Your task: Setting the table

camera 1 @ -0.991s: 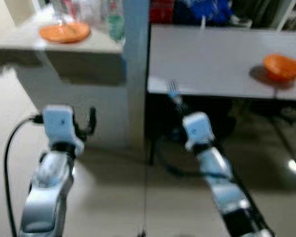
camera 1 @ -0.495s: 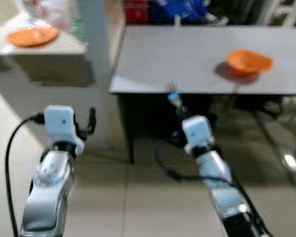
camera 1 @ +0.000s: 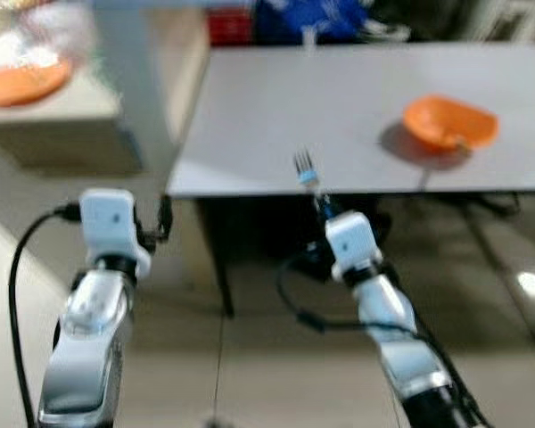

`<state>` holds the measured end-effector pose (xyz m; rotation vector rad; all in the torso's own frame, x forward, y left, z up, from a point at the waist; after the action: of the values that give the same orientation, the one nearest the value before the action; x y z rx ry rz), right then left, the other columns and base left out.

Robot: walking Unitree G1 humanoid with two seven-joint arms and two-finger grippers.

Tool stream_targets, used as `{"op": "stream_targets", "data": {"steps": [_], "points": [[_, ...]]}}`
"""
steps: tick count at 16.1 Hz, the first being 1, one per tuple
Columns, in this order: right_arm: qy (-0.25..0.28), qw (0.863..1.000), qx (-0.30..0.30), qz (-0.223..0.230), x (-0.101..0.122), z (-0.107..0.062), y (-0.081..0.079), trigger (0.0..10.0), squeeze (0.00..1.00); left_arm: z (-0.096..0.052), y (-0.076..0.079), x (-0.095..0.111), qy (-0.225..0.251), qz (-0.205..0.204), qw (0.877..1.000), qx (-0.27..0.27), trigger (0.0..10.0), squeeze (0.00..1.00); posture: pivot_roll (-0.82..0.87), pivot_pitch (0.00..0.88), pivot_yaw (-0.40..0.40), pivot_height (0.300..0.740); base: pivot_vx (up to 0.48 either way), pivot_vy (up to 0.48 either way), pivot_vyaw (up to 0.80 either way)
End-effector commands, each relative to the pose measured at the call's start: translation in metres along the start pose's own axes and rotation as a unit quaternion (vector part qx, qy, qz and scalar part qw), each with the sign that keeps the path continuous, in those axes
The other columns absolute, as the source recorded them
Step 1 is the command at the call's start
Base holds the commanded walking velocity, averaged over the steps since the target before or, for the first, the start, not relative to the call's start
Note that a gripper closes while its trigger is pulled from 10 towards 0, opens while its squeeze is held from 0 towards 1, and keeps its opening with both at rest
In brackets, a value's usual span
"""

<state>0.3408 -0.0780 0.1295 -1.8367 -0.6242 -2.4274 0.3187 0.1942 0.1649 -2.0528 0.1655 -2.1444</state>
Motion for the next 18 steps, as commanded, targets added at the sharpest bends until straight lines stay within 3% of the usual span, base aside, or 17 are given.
{"op": "stream_targets", "data": {"steps": [1,10,15,18], "points": [[0.006,1.000,-0.011,-0.004,0.003,0.000,0.009,0.0,0.00,0.001,0.007,0.004,0.007,0.004,1.000,-0.011,10.0,0.00,-0.03,0.036,0.056,0.740,0.360,-0.315,0.00],[0.009,1.000,-0.006,-0.005,0.004,0.002,0.006,0.0,0.00,0.001,0.008,0.006,0.014,0.010,1.000,-0.016,10.0,0.00,-0.03,0.032,0.058,0.740,0.276,-0.390,0.00],[0.007,1.000,-0.006,-0.005,0.003,0.001,0.007,0.0,0.00,-0.001,0.017,0.005,0.013,0.009,0.999,-0.033,10.0,0.00,-0.03,0.041,0.059,0.740,0.000,-0.455,0.00],[0.006,1.000,-0.005,-0.005,0.003,0.000,0.006,0.0,0.00,0.000,0.015,0.005,0.013,0.012,0.999,-0.031,10.0,0.00,-0.03,0.041,0.058,0.740,0.000,-0.464,0.00]]}}
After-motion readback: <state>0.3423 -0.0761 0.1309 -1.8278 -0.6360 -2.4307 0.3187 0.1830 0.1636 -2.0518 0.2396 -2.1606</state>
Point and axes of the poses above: a point about 5 cm out from each wrist's last joint towards the gripper, its own z axis pointing out of the wrist towards the gripper, its own x axis along the axis of the wrist's last joint, y = z × x, the point moved 6 cm from there along z, pointing out of the wrist towards the gripper, and after that the axes turned 4 degrees about z, right-handed, at the moved point
